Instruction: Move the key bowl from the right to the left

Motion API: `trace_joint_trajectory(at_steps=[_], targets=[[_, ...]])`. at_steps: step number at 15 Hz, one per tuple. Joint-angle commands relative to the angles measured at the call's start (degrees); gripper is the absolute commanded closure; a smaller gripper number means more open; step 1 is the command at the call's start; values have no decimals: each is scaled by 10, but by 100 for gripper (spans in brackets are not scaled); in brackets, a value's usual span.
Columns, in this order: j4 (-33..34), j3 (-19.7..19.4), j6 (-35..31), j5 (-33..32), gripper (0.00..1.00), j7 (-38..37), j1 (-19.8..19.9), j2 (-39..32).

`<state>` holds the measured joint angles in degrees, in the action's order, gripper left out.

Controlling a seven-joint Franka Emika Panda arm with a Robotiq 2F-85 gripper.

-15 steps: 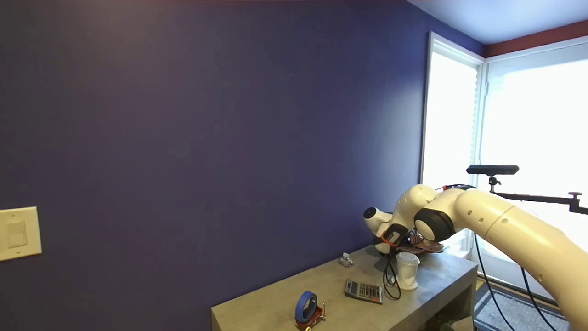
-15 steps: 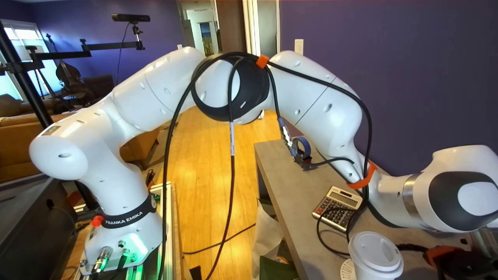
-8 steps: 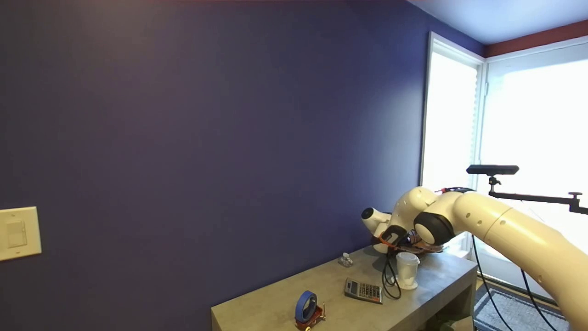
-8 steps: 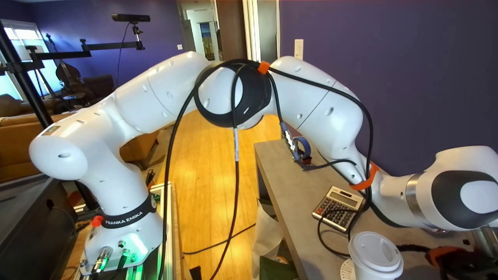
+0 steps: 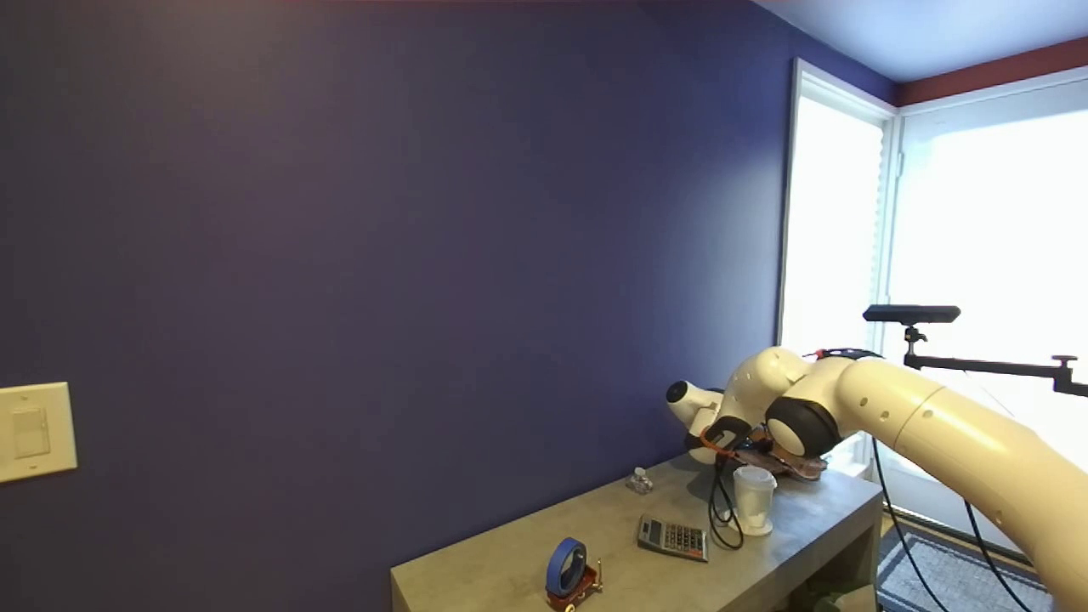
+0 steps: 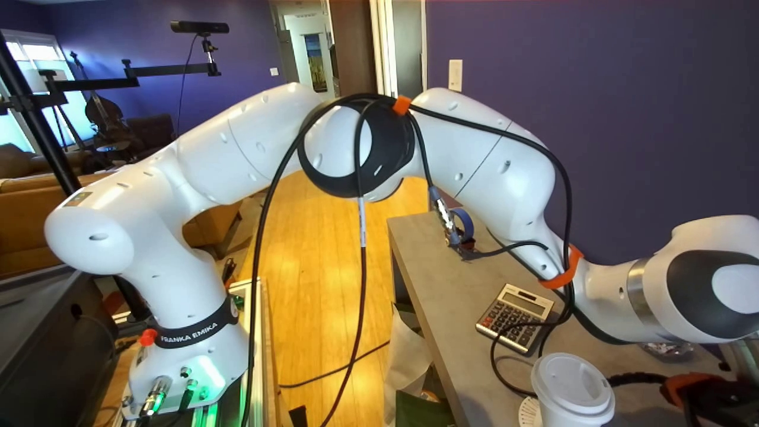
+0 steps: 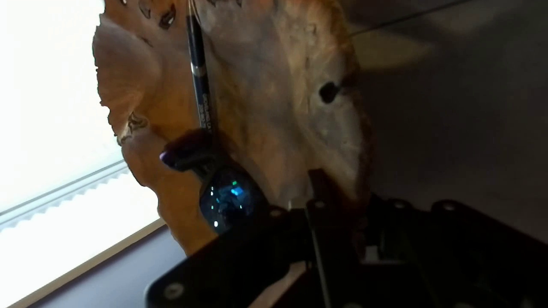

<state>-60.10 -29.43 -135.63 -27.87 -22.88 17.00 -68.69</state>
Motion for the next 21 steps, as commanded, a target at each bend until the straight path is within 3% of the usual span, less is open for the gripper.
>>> trace_joint_trajectory(at_steps=[1,10,21], targets=[[23,-13,10,-7,97,-11,-4,-13],[-12,-25,26,-35,97,40,-40,11],[-135,-107,70,-88,97,11,-183,88]])
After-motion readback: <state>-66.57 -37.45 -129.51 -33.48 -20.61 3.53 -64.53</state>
